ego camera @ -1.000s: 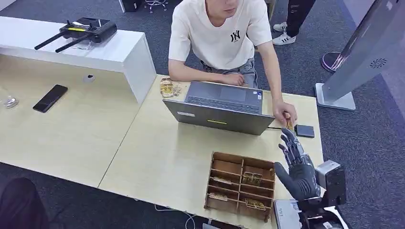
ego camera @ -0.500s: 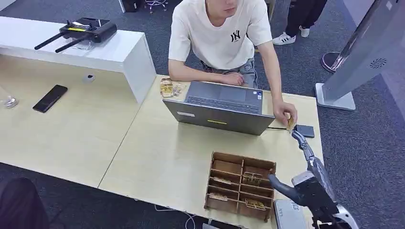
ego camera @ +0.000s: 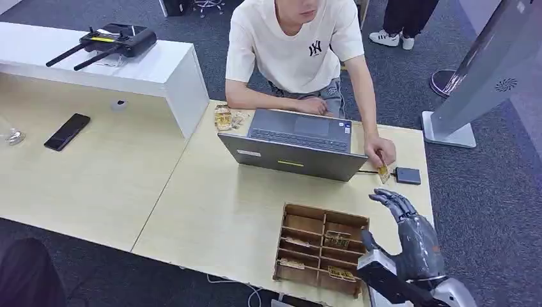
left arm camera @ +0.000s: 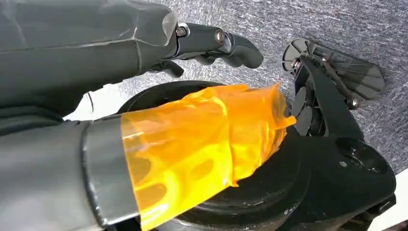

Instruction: Pass the card to the sensor for recognition and then transmit it.

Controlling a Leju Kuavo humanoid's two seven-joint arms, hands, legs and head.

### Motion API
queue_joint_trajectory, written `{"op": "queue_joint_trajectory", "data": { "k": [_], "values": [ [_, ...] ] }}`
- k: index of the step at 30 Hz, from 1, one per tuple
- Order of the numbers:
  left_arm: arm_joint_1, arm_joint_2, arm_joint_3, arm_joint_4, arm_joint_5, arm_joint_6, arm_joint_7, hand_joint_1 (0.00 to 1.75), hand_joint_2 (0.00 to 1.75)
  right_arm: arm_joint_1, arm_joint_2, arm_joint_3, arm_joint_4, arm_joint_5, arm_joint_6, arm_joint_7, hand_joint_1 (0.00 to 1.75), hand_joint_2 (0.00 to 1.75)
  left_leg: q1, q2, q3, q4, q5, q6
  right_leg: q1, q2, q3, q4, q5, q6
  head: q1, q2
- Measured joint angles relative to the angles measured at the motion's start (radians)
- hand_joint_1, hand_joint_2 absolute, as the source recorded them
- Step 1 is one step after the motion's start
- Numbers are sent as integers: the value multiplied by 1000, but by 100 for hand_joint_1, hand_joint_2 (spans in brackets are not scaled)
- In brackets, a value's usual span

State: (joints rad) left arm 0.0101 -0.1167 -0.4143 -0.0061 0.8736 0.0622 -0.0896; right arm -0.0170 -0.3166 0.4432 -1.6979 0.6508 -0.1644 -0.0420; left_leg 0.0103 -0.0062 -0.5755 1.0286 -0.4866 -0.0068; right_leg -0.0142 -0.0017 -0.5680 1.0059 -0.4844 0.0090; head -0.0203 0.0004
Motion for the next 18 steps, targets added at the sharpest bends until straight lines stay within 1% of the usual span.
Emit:
{"op": "queue_joint_trajectory", "data": {
  "k": [1,2,4,6,7,9,10,11,12,13,16,18],
  "values": [
    [0,0,0,0,0,0,0,0,0,0,0,9,0,7,0,0,175,175,0,0,0,0,0,0,0,0,0,0,0,0,0,0],
    [0,0,-1,0,0,0,2,0,0,0,0,16,1,16,-1,-1,150,175,0,0,0,0,0,0,0,0,0,0,0,0,0,0],
    [0,0,-1,0,0,0,3,0,0,-1,-1,34,3,50,-7,0,129,175,0,0,0,0,0,0,0,0,0,0,0,0,0,0],
    [0,0,-2,0,0,-1,3,0,0,-2,-1,50,8,78,-15,0,127,175,0,0,0,0,0,0,0,0,0,0,0,0,0,0],
    [0,0,-3,0,0,-1,3,0,0,-3,-1,58,10,89,-19,0,65,175,0,0,0,0,0,0,0,0,0,0,0,0,0,0],
    [-1,1,-3,0,0,-2,3,0,0,-8,-1,72,15,121,-32,8,65,175,0,0,0,0,0,0,0,0,0,0,0,0,0,0],
    [-1,1,-5,0,0,-3,3,0,0,-11,-2,79,18,135,-38,11,70,175,0,0,0,0,0,0,0,0,0,0,0,0,0,0],
    [-1,1,-5,0,0,-3,3,0,0,-13,-2,86,21,147,-43,16,82,175,0,0,0,0,0,0,0,0,0,0,0,0,0,0],
    [-1,2,-7,0,0,-5,3,0,0,-16,-4,92,23,165,-48,23,82,175,0,0,0,0,0,0,0,0,0,0,0,0,0,0],
    [-1,2,-9,0,0,-7,5,0,0,-20,-8,100,27,192,-59,34,89,175,0,0,0,0,0,0,0,0,0,0,0,0,0,0],
    [-1,4,-11,0,2,-10,6,0,0,-31,-19,118,39,260,-87,53,89,175,0,0,0,0,0,0,0,0,0,0,0,0,0,0],
    [-1,4,-14,0,3,-11,7,0,0,-38,-27,130,50,292,-106,63,86,175,0,0,0,0,0,0,0,0,0,0,0,0,0,0]
  ]
}}
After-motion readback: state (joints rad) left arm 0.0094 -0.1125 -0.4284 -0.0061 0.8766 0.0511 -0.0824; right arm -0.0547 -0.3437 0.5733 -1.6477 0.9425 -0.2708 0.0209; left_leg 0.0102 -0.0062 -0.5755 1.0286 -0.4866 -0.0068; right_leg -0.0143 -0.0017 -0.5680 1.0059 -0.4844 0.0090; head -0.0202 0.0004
